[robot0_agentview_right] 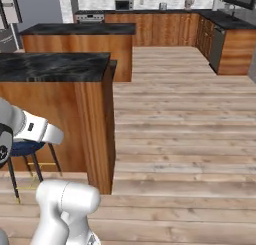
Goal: There is a bowl on the dining counter. Grab a lemon wedge from the fridge and place it in the bowl. Then get the liquor bottle and glass cup from the cabinet and place them next to the bowl.
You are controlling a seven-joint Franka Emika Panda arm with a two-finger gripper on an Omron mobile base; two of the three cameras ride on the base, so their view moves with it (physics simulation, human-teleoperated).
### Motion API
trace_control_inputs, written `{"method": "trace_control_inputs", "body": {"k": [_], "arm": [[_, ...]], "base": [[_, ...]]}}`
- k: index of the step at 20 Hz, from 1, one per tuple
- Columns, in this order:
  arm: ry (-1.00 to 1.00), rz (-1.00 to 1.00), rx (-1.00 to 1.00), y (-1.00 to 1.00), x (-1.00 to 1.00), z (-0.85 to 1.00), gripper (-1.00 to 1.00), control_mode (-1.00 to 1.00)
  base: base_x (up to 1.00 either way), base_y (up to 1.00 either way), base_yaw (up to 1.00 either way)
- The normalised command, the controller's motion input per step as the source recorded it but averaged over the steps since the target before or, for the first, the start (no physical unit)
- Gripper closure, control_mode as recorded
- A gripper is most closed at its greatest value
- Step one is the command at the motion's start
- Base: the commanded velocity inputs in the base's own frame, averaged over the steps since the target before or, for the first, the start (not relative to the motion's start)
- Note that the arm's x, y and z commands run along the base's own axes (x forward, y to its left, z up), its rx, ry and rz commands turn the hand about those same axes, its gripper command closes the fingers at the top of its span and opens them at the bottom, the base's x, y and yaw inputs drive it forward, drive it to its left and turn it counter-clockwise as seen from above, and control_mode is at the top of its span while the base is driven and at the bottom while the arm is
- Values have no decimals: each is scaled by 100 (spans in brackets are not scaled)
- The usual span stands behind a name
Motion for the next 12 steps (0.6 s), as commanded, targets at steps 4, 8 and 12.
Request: {"method": "trace_control_inputs", "body": {"k": [4,8,12], "arm": [[0,0,0,0,0,0,-100,100],[0,0,0,0,0,0,-100,100],[0,0,0,0,0,0,-100,100]], "base": [[36,-100,5],[65,-100,10],[91,-99,14]]}}
